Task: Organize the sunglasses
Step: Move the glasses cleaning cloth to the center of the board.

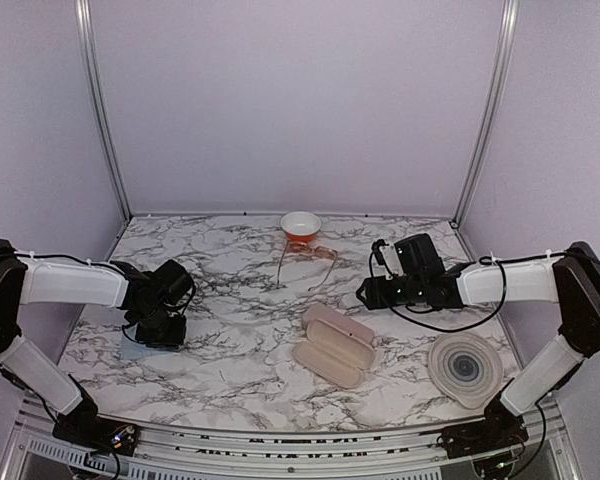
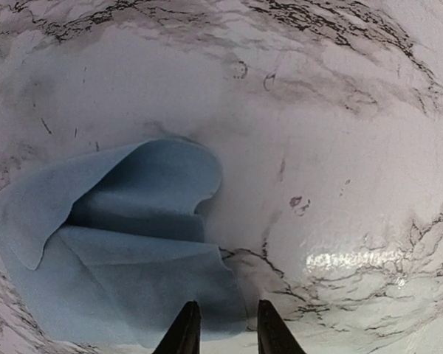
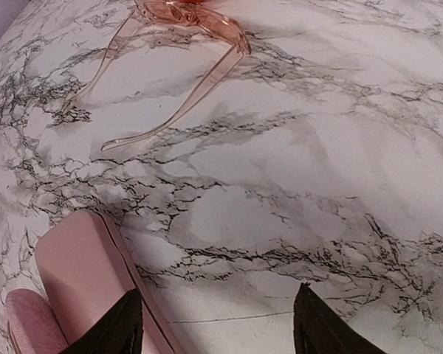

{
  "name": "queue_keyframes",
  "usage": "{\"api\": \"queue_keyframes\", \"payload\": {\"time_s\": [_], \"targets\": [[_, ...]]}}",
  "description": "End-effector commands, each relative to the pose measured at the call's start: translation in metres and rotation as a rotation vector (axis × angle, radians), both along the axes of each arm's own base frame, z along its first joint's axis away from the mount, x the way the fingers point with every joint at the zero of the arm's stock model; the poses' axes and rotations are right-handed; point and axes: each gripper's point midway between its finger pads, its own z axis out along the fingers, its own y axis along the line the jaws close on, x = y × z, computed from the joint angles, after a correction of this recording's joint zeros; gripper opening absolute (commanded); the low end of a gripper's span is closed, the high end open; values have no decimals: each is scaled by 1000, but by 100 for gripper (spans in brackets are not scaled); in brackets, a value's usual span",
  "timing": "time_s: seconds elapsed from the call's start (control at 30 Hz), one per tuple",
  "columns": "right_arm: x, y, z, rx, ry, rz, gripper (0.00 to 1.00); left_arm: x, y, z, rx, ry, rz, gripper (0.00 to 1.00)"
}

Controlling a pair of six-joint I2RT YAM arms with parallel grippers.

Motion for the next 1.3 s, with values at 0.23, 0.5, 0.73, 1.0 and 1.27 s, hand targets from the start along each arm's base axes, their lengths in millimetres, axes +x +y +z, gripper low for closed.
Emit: {"api": "queue_keyframes", "payload": {"time_s": [0.23,0.5,0.73,1.0,1.27], "targets": [[13,4,14,57,-22,6,67,-5,8,-14,22,27,-3,17],[14,4,12,59,-16,7,67,-5,15,-17,46,30,2,13],[14,4,11,60,-12,7,67,-10,21,-22,62,38,8,0],[13,3,13,63,-18,7,67,-10,1,-13,-42,36,2,0],[9,-9,31,64,-66,-42,67,-9,-60,9,-168,20,-80,0]]}}
